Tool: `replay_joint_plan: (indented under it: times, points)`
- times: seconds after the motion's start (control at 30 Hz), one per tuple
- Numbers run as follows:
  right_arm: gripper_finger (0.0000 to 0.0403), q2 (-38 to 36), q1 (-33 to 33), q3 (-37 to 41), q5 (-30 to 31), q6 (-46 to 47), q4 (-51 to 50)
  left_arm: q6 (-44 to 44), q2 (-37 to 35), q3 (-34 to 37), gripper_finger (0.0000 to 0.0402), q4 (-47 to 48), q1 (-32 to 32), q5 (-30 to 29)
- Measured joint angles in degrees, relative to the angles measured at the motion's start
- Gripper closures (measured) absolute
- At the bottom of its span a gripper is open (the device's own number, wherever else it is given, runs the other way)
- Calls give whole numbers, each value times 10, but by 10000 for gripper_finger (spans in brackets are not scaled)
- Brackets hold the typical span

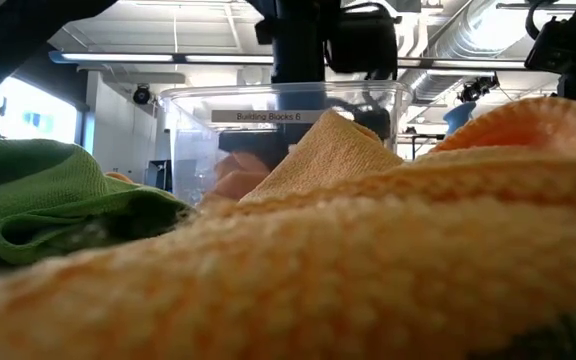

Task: Sort microfiber towel by color & place in baskets
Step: Put the orange microfiber towel into the bottom transparent bin, then put the green microfiber towel into the top transparent bin

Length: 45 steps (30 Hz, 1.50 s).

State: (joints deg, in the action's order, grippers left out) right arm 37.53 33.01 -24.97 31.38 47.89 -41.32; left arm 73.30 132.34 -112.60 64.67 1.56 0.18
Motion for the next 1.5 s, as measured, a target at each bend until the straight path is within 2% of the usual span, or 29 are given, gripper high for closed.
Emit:
replay_joint_plan:
  times: [0.47,0.57,0.7,0.87,0.93,1.03,1.23,1.37,1.5]
  points:
    - [402,1,0,0,-3,7,0,-1,-123,-8,286,23,12,-104]
    - [402,1,0,0,-3,7,0,-33,-151,-8,286,22,18,-130]
    - [402,1,0,0,-3,7,0,-95,-184,-8,286,25,33,-197]
    - [402,1,0,0,-3,31,9,-184,-211,-9,286,60,41,-190]
    - [402,1,0,0,-1,31,9,-204,-217,-9,287,65,50,-227]
    - [402,1,0,0,1,38,20,-278,-221,-9,305,57,72,-291]
    - [402,3,0,0,11,59,71,-321,-242,1,393,73,109,-328]
    - [402,28,0,-4,37,59,118,-368,-276,45,395,58,126,-320]
    - [402,86,0,-42,57,62,127,-398,-345,127,400,-2,143,-307]
